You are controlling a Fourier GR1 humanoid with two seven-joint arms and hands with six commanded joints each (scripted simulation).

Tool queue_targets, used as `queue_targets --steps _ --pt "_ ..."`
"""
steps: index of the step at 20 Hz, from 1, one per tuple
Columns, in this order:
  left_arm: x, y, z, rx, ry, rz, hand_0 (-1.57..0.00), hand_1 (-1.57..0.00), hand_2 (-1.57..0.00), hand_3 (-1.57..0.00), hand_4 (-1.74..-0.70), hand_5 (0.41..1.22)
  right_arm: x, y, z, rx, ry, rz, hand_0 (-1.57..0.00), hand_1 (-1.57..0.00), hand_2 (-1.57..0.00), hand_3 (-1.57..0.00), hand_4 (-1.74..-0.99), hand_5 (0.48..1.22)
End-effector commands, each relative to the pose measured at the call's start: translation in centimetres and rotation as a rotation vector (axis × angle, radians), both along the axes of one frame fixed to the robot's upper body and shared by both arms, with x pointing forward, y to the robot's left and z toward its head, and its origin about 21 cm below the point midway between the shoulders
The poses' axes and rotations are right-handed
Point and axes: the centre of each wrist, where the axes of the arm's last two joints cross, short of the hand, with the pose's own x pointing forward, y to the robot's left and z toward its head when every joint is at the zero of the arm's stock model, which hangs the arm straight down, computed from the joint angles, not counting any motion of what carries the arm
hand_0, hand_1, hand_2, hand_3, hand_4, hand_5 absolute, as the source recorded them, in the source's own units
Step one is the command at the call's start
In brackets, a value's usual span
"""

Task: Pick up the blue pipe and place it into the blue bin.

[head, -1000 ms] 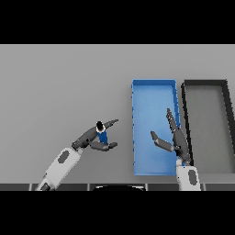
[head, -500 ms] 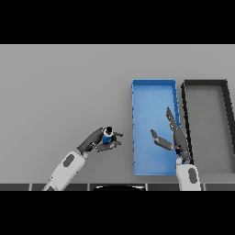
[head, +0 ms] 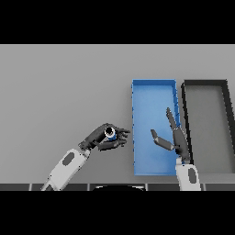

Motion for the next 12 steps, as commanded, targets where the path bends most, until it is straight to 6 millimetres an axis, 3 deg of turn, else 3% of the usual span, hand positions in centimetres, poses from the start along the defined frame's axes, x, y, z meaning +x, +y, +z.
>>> queue_targets --steps 1,6,12 --pt "-0.3 -0.3 0.6 0.003 -0.001 -0.012 -1.55 -1.55 -1.56 -1.44 -1.72 1.214 -0.3 -0.2 0.0 0.006 -0.016 0.006 0.0 0.0 0.0 0.0 -1.217 0.635" --pt "0.2 -1.1 2.3 0.041 -0.009 -0.043 -1.56 -1.57 -1.57 -1.44 -1.73 1.219 -0.4 -0.4 -0.1 0.001 -0.014 0.007 0.0 0.0 0.0 0.0 -1.189 0.631" --pt "0.1 -0.7 2.0 0.056 0.015 -0.044 -1.57 -1.57 -1.57 -1.44 -1.73 1.219 -1.1 -0.2 0.1 0.018 -0.028 -0.025 0.0 0.0 0.0 0.0 -1.186 0.629"
